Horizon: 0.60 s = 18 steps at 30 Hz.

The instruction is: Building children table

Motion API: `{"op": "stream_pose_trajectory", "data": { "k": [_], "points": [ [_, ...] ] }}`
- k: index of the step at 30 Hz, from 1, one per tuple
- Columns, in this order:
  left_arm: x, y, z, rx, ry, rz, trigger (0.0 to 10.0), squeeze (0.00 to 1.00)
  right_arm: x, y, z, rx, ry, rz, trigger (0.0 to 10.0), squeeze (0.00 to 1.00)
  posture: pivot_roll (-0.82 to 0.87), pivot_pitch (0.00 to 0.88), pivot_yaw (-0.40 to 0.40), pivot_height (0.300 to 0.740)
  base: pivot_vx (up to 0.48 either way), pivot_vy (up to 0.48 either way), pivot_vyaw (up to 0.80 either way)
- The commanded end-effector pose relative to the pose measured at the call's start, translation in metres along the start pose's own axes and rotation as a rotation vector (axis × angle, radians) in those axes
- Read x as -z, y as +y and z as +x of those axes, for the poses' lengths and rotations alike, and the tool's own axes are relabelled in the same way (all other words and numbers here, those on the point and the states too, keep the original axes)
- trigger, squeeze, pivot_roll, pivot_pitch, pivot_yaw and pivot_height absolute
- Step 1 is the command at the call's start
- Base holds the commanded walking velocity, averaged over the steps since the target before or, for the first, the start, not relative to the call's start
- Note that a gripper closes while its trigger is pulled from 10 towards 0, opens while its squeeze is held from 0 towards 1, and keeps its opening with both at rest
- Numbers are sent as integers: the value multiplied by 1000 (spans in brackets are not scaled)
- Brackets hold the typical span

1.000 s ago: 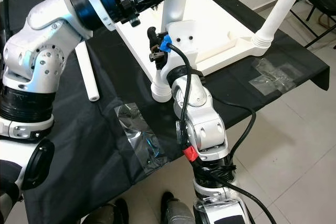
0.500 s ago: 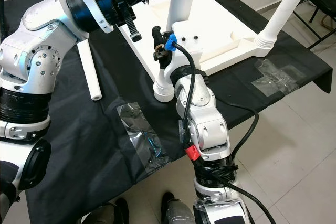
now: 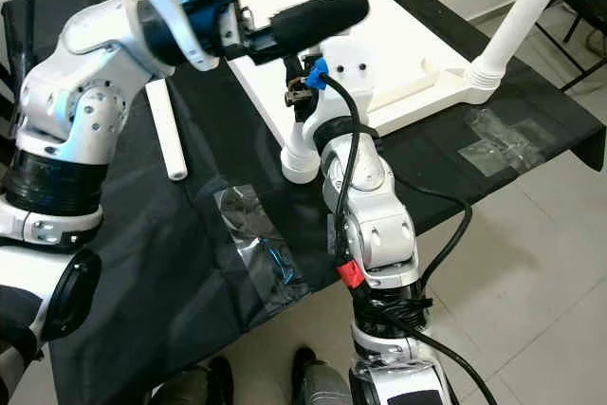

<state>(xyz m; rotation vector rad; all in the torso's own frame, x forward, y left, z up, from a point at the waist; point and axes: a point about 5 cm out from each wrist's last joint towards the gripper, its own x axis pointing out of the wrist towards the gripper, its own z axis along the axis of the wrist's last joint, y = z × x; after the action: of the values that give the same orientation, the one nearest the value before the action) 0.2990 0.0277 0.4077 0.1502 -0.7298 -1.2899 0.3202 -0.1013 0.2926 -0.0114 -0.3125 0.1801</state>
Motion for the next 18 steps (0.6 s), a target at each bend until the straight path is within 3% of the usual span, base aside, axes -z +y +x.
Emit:
{"op": "stream_pose_trajectory", "data": {
  "k": [1,2,3,5,10,11,12,13,18],
  "points": [
    [-6,-21,29,66,20,29,10000,1000,46,-4,-3,32,225,-16,10000,0,-11,305,-23,740,0,0,0],
    [-8,-31,45,67,38,42,10000,1000,46,-4,-3,30,225,-16,10000,0,-11,305,-23,740,0,0,0],
    [-8,-31,45,67,38,42,10000,1000,46,-4,-3,30,225,-16,10000,0,-11,305,-23,740,0,0,0],
    [-8,-40,62,72,63,63,10000,1000,47,-3,-4,29,227,-15,10000,0,-11,304,-23,740,0,0,0],
    [-7,-40,72,75,76,73,10000,1000,47,-3,-4,26,228,-14,10000,0,-11,302,-21,740,0,0,0],
    [-7,-40,76,80,78,79,10000,682,47,-2,-4,26,228,-13,10000,0,-13,300,-20,740,0,0,0],
    [-7,-34,67,80,75,80,4863,0,46,-2,-3,25,227,-12,10000,0,-14,300,-19,740,0,0,0],
    [-8,-29,59,81,73,82,0,0,46,-2,-3,25,226,-11,10000,0,-14,300,-18,740,0,0,0],
    [-6,-24,49,76,78,86,0,0,46,-2,-3,26,226,-9,10000,0,-14,298,-19,740,0,0,0]
  ]
}}
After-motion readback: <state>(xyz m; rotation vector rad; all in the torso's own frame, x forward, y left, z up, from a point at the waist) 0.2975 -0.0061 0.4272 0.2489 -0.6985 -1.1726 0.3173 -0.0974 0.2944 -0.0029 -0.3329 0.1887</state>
